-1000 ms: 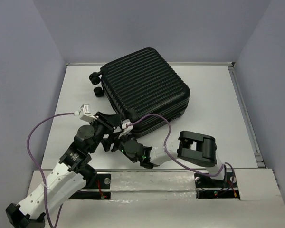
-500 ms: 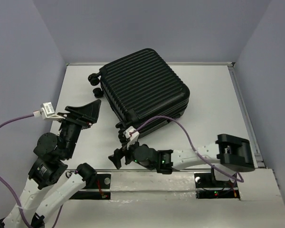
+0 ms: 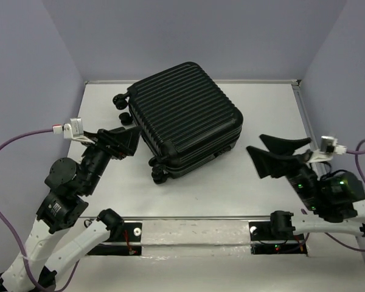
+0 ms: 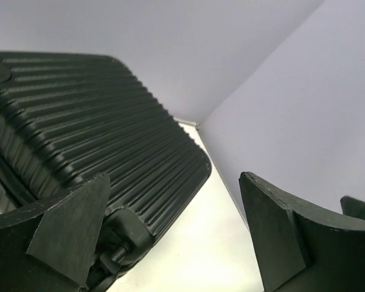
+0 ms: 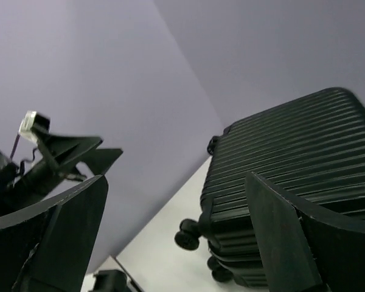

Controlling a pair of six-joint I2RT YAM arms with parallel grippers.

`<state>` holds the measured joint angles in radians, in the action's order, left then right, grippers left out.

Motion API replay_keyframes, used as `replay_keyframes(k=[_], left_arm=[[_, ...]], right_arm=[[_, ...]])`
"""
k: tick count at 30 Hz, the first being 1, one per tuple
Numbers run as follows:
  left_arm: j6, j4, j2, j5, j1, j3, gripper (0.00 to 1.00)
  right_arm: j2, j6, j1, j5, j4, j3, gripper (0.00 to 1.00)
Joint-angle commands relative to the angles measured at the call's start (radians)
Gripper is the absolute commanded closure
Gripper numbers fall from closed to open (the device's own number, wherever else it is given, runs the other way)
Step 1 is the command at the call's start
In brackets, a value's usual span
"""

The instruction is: Pack the luggage

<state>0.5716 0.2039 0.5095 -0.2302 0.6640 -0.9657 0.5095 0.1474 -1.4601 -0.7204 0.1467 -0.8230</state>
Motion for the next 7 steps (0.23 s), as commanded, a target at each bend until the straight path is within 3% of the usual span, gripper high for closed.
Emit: replay_keyframes(k=[1, 7], left_arm=[[-0.076, -0.096, -0.037, 0.052, 0.002, -0.036, 0.01], [-0.088, -0.120, -0.034, 0.066, 0.002, -0.008, 0.01]], right_arm=[[-0.147, -0.086, -0.002, -0.151, -0.118, 0.059, 0.00], [-0.129, -0.094, -0.002, -0.214, -0.119, 0.074, 0.00]])
